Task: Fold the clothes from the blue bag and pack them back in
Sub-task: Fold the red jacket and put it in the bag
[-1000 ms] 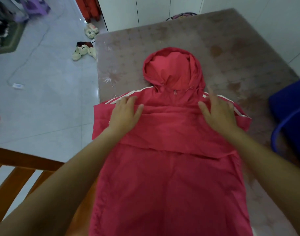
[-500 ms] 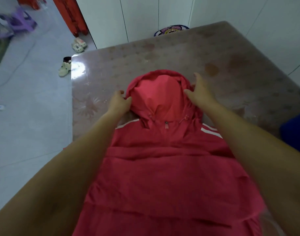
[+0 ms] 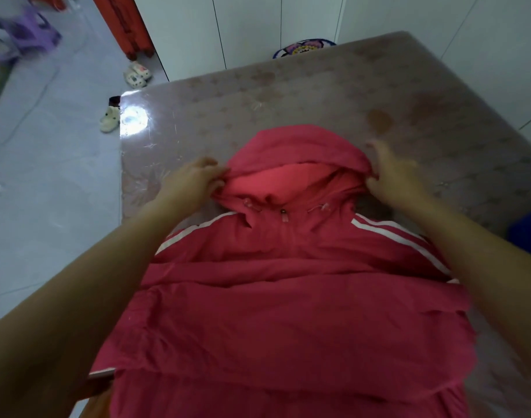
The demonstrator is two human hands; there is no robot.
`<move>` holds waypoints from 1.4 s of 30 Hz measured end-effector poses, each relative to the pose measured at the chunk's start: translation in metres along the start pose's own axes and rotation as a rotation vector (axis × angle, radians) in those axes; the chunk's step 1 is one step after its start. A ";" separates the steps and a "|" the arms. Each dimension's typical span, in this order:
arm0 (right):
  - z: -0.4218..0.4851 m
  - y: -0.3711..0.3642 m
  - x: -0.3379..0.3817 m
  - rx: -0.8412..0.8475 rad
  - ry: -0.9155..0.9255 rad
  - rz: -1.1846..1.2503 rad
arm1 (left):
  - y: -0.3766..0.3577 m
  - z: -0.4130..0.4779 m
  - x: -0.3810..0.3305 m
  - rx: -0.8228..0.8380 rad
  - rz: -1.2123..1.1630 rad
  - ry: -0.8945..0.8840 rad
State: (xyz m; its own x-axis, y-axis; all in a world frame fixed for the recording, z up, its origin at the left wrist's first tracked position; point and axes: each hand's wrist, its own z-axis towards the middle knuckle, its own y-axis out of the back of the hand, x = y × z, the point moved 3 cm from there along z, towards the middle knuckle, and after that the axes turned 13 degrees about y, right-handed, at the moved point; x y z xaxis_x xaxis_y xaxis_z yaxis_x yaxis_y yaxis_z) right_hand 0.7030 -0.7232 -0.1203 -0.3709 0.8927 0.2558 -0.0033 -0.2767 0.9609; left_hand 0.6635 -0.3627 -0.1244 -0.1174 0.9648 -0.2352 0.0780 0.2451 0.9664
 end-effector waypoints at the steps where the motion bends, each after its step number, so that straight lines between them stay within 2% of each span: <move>1: -0.004 -0.005 -0.004 0.096 0.013 0.021 | -0.007 0.000 0.007 0.089 0.032 0.005; 3: -0.004 -0.003 -0.009 0.055 -0.062 0.251 | -0.003 0.002 0.006 0.129 -0.181 0.113; 5: 0.007 0.000 -0.016 -0.159 -0.221 0.531 | 0.005 0.013 -0.003 0.075 -0.459 0.289; 7: 0.025 -0.004 -0.019 -0.209 -0.333 0.635 | 0.009 0.028 -0.015 0.045 -0.614 0.343; 10: 0.044 -0.016 -0.006 -0.055 -0.328 0.562 | -0.001 0.045 -0.033 0.141 -0.604 0.445; 13: 0.053 -0.021 0.008 0.051 -0.279 0.650 | -0.008 0.050 -0.051 0.242 -0.567 0.562; 16: 0.054 -0.012 0.018 0.033 -0.214 0.740 | -0.007 0.045 -0.058 0.392 -0.494 0.575; 17: 0.052 -0.007 0.022 -0.024 -0.199 0.779 | -0.002 0.044 -0.058 0.382 -0.489 0.530; 19: 0.041 0.007 0.025 -0.185 -0.124 0.816 | 0.015 0.040 -0.058 0.221 -0.553 0.410; 22: 0.003 0.031 0.033 -0.443 0.030 0.820 | 0.053 0.005 -0.053 -0.289 -0.569 0.112; 23: -0.016 0.038 0.038 -0.502 0.066 0.778 | 0.062 -0.017 -0.049 -0.430 -0.525 -0.012; 24: -0.038 0.043 0.044 -0.523 0.093 0.738 | 0.067 -0.041 -0.046 -0.501 -0.466 -0.123; 26: -0.083 0.044 0.056 -0.448 0.188 0.571 | 0.059 -0.088 -0.033 -0.513 -0.323 -0.353; 29: -0.153 0.031 0.065 -0.261 0.457 0.232 | 0.028 -0.152 -0.010 -0.365 -0.109 -0.652; 31: -0.187 0.024 0.063 -0.174 0.573 0.218 | 0.010 -0.187 0.002 -0.257 0.024 -0.776; 33: -0.200 0.026 0.059 -0.159 0.568 0.253 | 0.003 -0.207 0.007 -0.174 0.109 -0.813; 35: -0.192 0.035 0.058 -0.209 0.480 0.263 | 0.010 -0.207 0.005 -0.108 0.090 -0.791; 37: -0.170 0.047 0.063 -0.274 0.303 0.257 | 0.028 -0.194 -0.008 -0.148 -0.037 -0.673; 40: -0.125 0.047 0.068 -0.251 0.072 0.231 | 0.040 -0.149 -0.026 -0.269 -0.275 -0.259; 41: -0.111 0.039 0.069 -0.171 0.040 0.203 | 0.035 -0.130 -0.029 -0.237 -0.292 -0.118; 42: -0.099 0.029 0.069 -0.052 0.016 0.189 | 0.025 -0.113 -0.030 -0.138 -0.267 0.006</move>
State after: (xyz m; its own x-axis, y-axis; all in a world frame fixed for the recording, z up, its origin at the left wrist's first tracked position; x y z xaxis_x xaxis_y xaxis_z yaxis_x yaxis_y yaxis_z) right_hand 0.5859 -0.7050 -0.0848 -0.3842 0.8174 0.4292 0.0199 -0.4575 0.8890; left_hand 0.5573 -0.3960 -0.0817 -0.1212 0.8673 -0.4828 -0.0919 0.4745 0.8755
